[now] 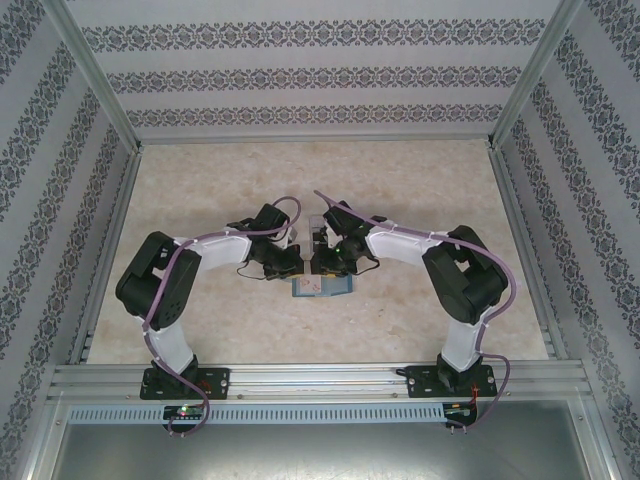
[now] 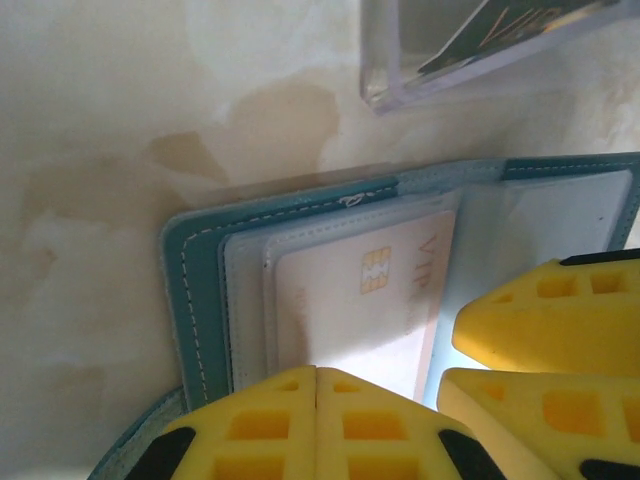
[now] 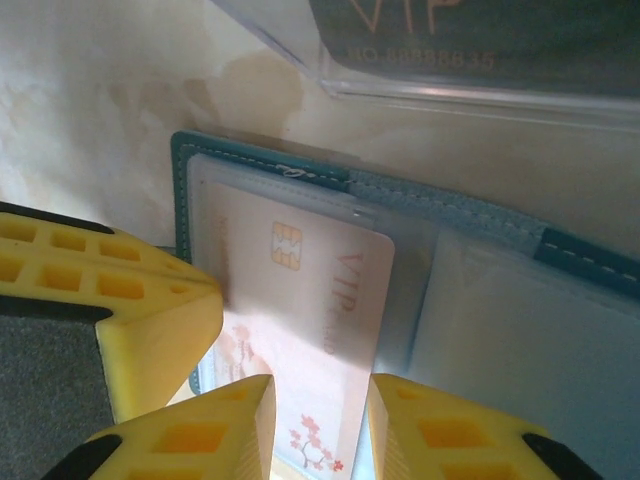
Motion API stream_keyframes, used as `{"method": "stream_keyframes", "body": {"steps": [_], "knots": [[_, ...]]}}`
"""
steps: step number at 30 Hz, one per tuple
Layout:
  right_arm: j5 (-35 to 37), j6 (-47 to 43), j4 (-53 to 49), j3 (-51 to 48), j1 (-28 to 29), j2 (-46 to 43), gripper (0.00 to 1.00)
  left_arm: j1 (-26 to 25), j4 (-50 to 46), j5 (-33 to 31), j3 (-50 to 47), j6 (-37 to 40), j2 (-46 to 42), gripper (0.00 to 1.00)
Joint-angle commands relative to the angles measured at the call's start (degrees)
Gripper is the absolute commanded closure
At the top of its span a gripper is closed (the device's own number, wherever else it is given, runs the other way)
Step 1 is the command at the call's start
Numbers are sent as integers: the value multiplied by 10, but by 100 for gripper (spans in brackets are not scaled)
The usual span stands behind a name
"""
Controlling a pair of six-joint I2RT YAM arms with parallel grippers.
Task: Take the credit cards out of the card holder
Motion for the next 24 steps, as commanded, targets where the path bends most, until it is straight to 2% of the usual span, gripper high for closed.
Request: {"method": "stream_keyframes", "body": {"steps": [1,8,13,17,24], "knots": [[-18,4,10,12,1,11,68,-4,-11,12,12,-2,12,100],[-26,5,17,15,2,16,68,-4,-15,10,15,2,19,100],[-22,4,14,15,2,15,80,-4,-17,8,15,2,20,100],[-8,-1,2,17,2,12,84,-5,-18,6,15,3,20,100],[-4,-4,-2,17,4,25,72,-4,-18,7,13,3,18,100]]}}
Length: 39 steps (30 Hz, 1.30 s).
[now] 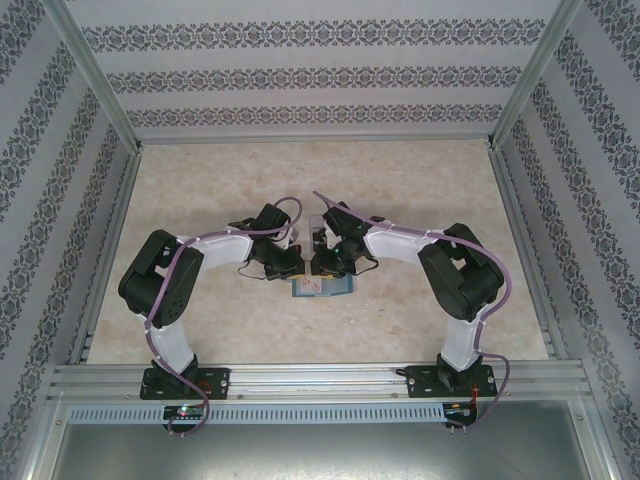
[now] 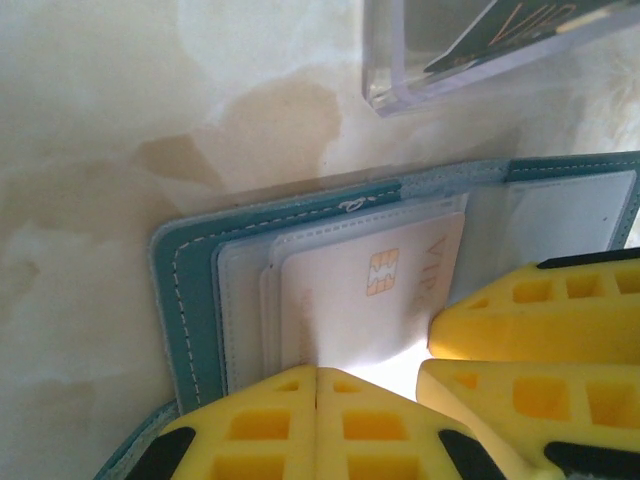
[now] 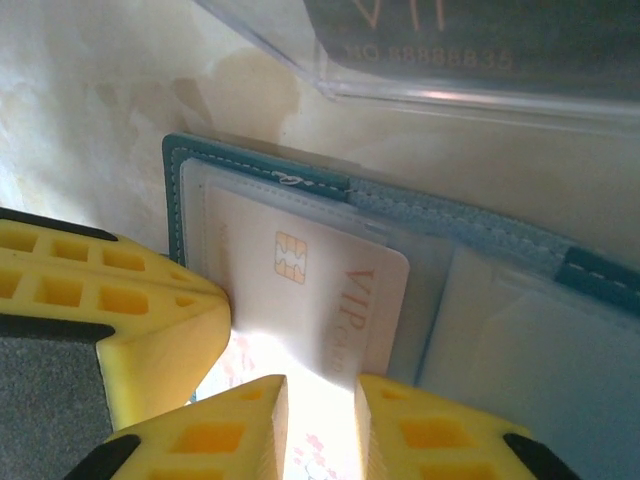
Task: Take the credit cards out of the card holder
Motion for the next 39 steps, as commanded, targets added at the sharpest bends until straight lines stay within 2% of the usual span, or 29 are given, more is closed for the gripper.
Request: {"method": "stream_keyframes", "body": {"steps": [1,12,20,39], "knots": [[11,-5,-13,14,4,12,71,-4,-18,0,8,3,9,100],[67,-32,-75,30,5,2,65,-4,-21,-2,8,4,9,100],[41,-19,-51,27,3,-23,63,-4,-26,0,11,7,16,100],[63,-24,-72,21,-1,-15,63,-4,-68,-22,24,27,36,100]]}}
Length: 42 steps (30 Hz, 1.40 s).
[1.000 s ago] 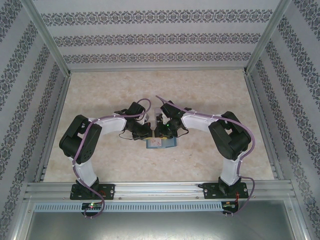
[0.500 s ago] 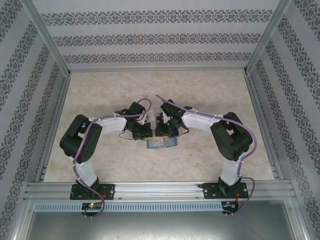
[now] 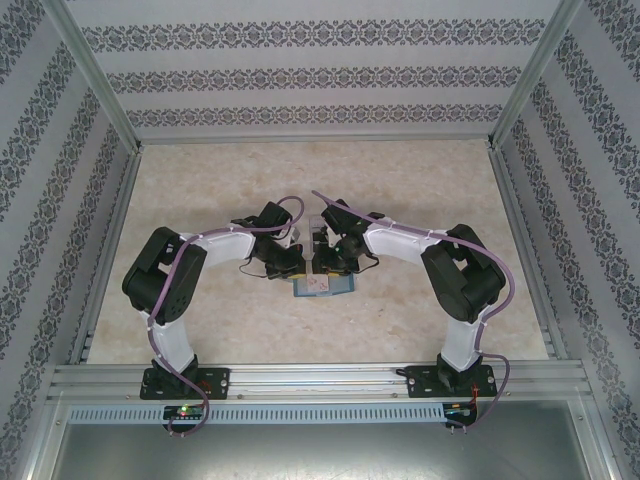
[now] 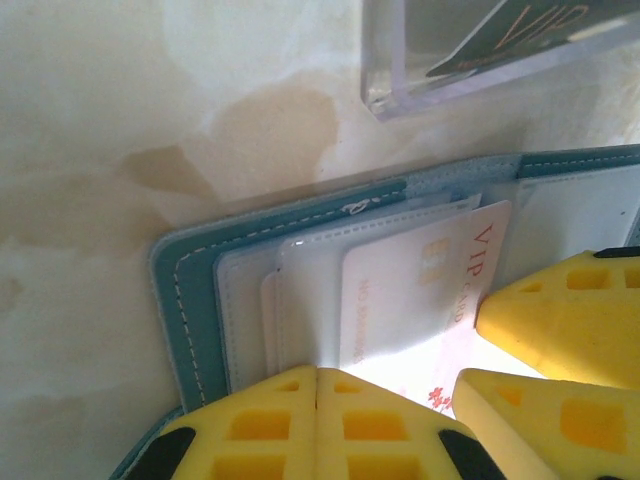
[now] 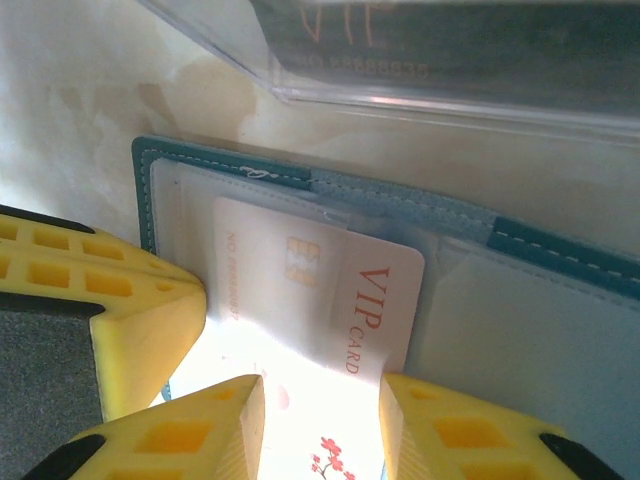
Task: Take the credit cards out of the card holder
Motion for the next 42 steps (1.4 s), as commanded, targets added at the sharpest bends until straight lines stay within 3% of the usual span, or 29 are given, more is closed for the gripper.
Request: {"method": "stream_keyframes", "body": {"steps": [1,12,27,35,42], "knots": [[14,-6,-14,-1,-2,-7,63,-4,-44,-27,1,18,18,100],[0,9,14,-25,-13,-46,61,-4,-50,-30,4,20,21,100],[-53,11,37,-26,-18,11,63,-4,-54,-27,8,21,24,100],[-50,8,34,-27,-21,16,62,-5,-61,-28,16,24,26,100],[-6,-6,-1,-21,-22,3,60,-6,-62,-29,17,23,26,100]]}}
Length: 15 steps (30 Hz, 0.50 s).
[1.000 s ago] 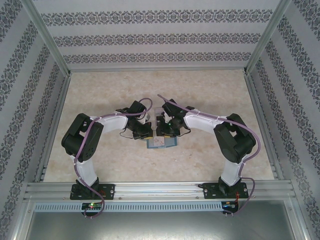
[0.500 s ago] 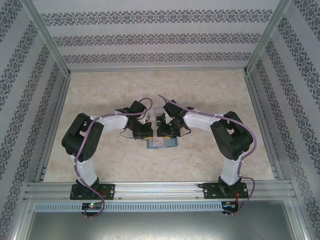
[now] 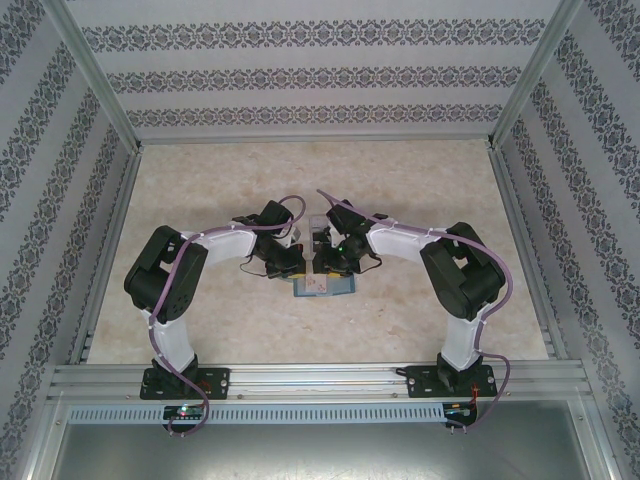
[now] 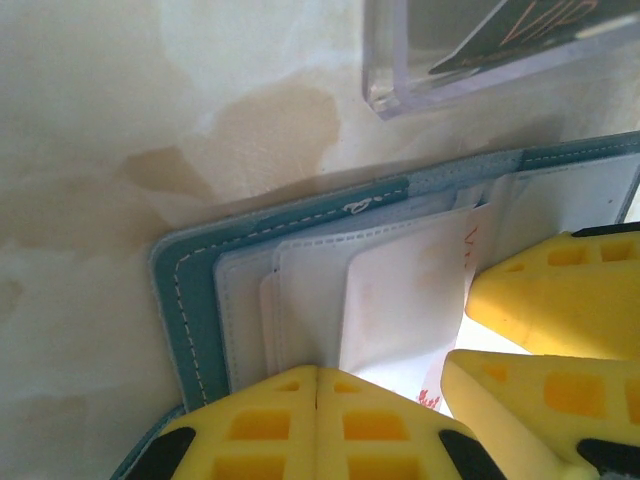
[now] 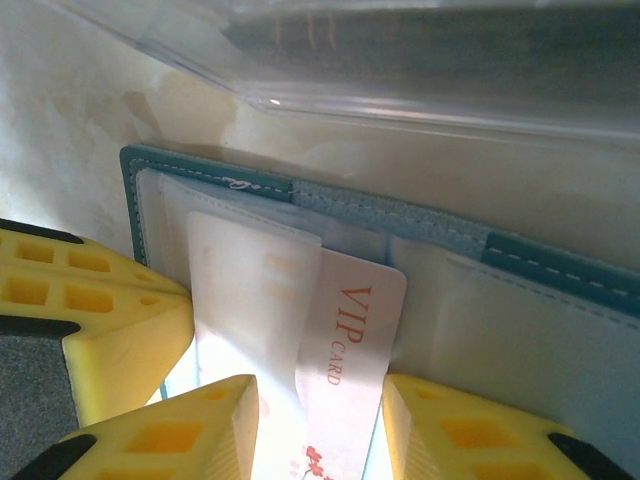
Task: Take the credit cards out of the card holder
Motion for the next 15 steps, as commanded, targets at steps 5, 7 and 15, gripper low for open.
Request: {"method": "stream_keyframes", "body": {"steps": [5,7,15], "knots": [[15,-7,-28,0,-6,0,60,-8,-47,-30,6,14,20,100],[1,-3,-14,-3,-6,-1,60,-8,-50,-32,8,15,20,100],[-51,25,59,-31,-16,-20,67,-13,-56,-34,13,17,28,100]]}}
